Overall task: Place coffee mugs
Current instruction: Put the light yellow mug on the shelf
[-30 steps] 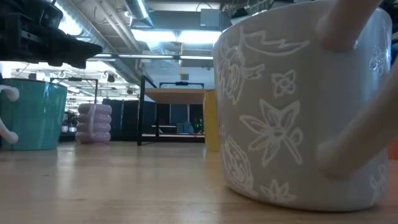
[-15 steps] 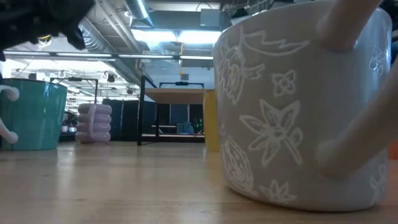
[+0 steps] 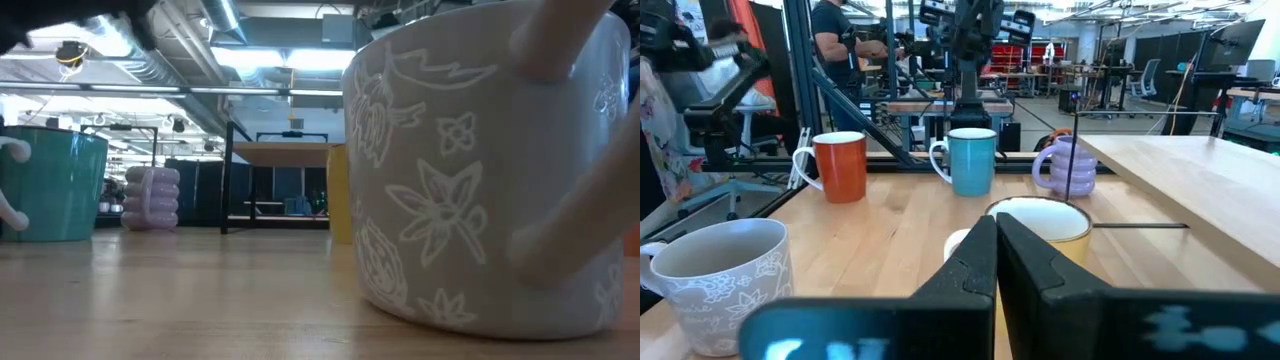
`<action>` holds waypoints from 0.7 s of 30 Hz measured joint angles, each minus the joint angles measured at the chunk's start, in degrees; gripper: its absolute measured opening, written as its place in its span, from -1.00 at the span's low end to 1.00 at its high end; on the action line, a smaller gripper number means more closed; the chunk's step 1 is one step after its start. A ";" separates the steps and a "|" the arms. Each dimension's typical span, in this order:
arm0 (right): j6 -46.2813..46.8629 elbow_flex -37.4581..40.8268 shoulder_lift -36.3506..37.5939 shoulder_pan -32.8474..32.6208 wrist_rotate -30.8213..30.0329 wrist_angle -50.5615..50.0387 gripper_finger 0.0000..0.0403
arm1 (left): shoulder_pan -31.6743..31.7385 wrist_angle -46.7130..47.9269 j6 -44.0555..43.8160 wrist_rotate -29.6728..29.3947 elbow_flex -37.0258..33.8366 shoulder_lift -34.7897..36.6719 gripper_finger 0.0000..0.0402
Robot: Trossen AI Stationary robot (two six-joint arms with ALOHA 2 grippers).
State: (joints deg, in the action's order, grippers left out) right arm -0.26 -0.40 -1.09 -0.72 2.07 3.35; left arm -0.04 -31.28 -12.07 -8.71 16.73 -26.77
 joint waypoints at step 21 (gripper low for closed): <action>1.64 0.00 0.00 -0.01 3.54 -0.18 -1.00 | -3.01 3.79 -6.90 -2.31 26.85 -42.98 -0.83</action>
State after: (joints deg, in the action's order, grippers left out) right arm 1.39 -0.40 -1.09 -0.73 5.61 3.17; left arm -3.06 -27.49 -18.97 -11.02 43.59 -69.75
